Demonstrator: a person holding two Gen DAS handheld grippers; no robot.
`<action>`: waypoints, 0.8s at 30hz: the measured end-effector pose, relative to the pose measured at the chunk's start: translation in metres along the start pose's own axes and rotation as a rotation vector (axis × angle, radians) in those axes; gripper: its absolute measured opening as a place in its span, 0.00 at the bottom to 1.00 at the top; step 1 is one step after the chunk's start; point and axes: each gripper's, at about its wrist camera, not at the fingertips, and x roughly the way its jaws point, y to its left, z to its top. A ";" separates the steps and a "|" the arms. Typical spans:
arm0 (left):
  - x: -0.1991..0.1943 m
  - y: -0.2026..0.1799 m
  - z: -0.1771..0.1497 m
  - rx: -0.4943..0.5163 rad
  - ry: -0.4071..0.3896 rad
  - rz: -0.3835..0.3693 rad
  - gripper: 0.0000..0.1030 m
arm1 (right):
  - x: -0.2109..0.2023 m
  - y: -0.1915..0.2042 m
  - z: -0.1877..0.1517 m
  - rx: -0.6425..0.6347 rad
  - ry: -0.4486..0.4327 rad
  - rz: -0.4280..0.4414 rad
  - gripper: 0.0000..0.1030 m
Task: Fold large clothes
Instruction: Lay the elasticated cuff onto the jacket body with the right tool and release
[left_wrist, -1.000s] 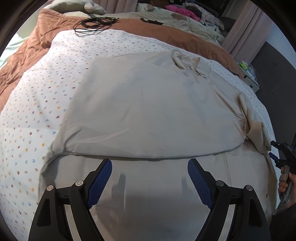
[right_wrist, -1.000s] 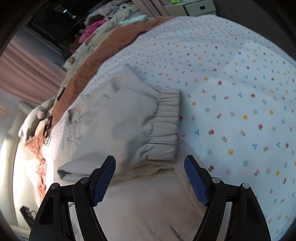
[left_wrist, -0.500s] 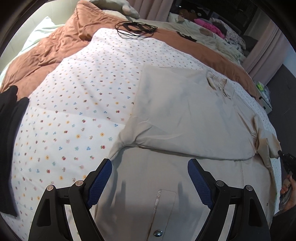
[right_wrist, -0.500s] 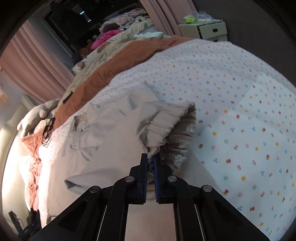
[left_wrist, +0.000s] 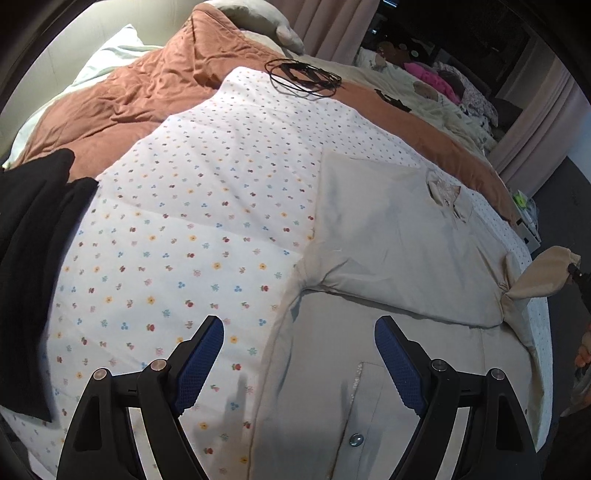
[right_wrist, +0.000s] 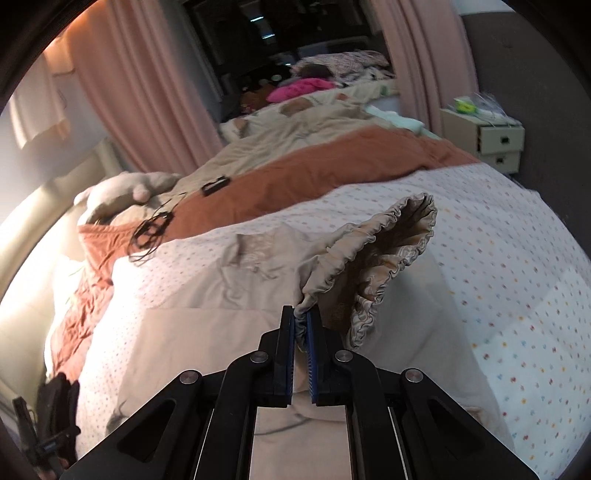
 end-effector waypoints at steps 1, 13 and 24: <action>-0.001 0.006 0.000 -0.011 -0.001 0.000 0.82 | 0.002 0.012 0.000 -0.019 0.001 0.010 0.07; -0.003 0.067 -0.005 -0.098 0.000 0.007 0.82 | 0.045 0.138 -0.029 -0.198 0.086 0.129 0.06; 0.000 0.099 -0.006 -0.140 0.008 0.023 0.82 | 0.101 0.212 -0.102 -0.315 0.341 0.265 0.67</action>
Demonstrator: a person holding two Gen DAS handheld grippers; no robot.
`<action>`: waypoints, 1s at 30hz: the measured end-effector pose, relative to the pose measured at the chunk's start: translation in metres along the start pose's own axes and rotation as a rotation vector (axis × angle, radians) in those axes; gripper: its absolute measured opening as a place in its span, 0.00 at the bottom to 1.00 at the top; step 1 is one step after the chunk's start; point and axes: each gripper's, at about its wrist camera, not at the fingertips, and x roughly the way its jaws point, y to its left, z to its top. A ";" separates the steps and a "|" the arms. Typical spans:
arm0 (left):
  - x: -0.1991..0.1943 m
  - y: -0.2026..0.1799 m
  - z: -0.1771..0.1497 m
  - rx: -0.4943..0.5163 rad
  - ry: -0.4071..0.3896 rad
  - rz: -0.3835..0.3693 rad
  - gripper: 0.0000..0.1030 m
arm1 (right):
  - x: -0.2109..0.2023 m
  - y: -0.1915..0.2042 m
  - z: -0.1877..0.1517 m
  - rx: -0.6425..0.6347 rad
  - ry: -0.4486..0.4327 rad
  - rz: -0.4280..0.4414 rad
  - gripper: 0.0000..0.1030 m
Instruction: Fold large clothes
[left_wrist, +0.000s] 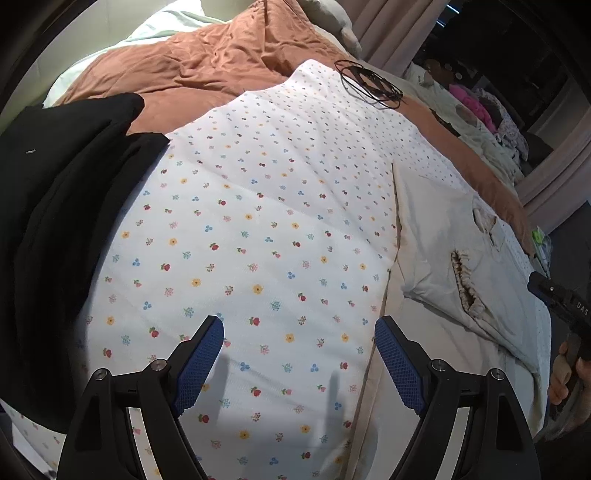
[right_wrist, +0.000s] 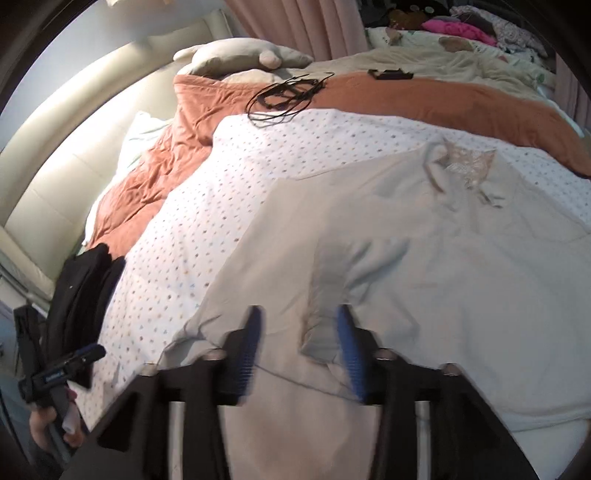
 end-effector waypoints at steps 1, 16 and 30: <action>0.000 -0.002 0.000 0.005 -0.001 0.001 0.82 | -0.002 -0.001 -0.003 0.002 -0.009 0.005 0.76; 0.023 -0.113 0.002 0.157 0.028 -0.109 0.82 | -0.116 -0.123 -0.062 0.221 -0.125 -0.107 0.77; 0.084 -0.238 -0.015 0.377 0.144 -0.134 0.82 | -0.178 -0.243 -0.149 0.458 -0.161 -0.318 0.77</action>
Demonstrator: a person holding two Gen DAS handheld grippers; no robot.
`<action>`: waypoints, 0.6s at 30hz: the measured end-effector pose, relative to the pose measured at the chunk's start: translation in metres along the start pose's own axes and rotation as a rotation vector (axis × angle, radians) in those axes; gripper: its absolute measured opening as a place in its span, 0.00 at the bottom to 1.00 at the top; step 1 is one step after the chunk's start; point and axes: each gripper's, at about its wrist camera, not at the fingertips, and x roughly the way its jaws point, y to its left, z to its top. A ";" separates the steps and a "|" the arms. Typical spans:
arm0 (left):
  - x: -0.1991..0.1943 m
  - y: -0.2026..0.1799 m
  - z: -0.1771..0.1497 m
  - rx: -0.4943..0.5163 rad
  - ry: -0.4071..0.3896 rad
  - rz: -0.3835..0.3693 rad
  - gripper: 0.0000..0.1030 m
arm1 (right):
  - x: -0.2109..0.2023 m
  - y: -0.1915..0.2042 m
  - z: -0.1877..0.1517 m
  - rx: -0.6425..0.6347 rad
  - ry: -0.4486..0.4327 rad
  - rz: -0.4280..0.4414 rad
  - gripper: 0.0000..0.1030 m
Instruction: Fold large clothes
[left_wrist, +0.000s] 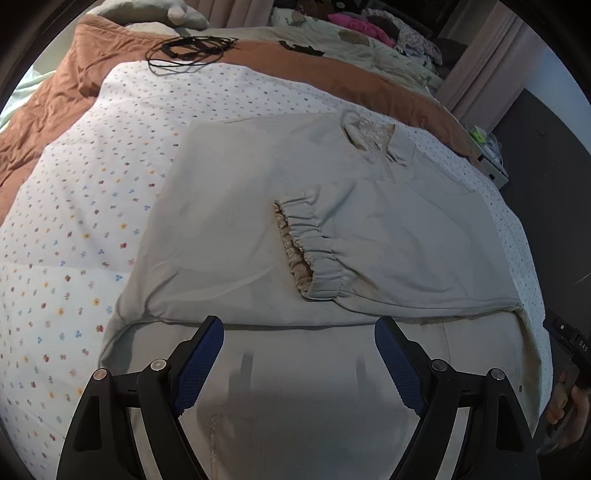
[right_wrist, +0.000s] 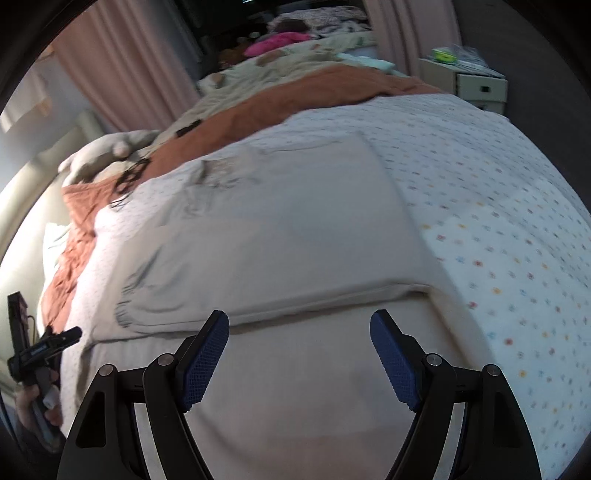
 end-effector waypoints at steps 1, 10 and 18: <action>0.007 -0.002 0.002 0.003 0.012 0.007 0.82 | 0.002 -0.010 -0.002 0.018 0.002 -0.023 0.77; 0.055 -0.001 0.015 -0.019 0.066 0.040 0.82 | 0.033 -0.068 -0.005 0.091 0.074 -0.126 0.58; 0.082 -0.014 0.025 0.004 0.071 0.042 0.45 | 0.062 -0.081 0.012 0.073 0.098 -0.247 0.37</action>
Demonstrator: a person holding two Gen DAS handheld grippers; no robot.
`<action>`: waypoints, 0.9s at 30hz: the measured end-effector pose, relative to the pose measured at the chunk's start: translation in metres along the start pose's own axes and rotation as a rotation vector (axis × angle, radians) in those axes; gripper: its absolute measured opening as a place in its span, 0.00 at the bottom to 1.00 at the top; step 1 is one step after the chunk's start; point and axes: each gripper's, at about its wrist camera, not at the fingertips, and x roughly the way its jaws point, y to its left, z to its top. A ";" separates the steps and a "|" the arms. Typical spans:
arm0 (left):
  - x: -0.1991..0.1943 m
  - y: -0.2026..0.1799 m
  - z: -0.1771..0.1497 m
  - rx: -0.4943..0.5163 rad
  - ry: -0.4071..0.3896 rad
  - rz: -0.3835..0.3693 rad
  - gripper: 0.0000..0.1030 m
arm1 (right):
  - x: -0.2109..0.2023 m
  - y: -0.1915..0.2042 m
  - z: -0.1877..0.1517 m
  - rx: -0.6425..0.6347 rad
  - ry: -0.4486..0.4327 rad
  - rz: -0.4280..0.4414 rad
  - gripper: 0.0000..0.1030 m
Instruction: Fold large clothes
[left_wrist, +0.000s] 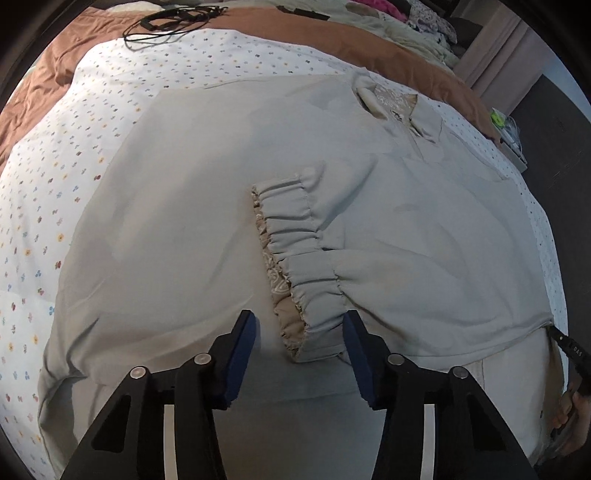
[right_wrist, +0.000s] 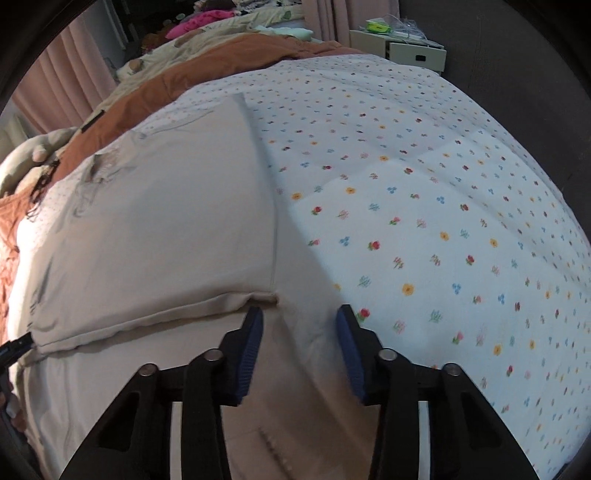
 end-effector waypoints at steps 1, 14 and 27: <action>0.002 -0.004 0.002 0.011 -0.004 -0.002 0.43 | 0.003 -0.003 0.002 0.005 0.007 -0.003 0.37; -0.005 -0.021 0.007 0.054 0.003 -0.001 0.41 | -0.012 -0.030 -0.001 0.072 0.005 0.055 0.58; -0.085 0.047 -0.051 -0.032 -0.082 0.021 0.81 | -0.059 -0.059 -0.054 0.030 0.015 0.143 0.61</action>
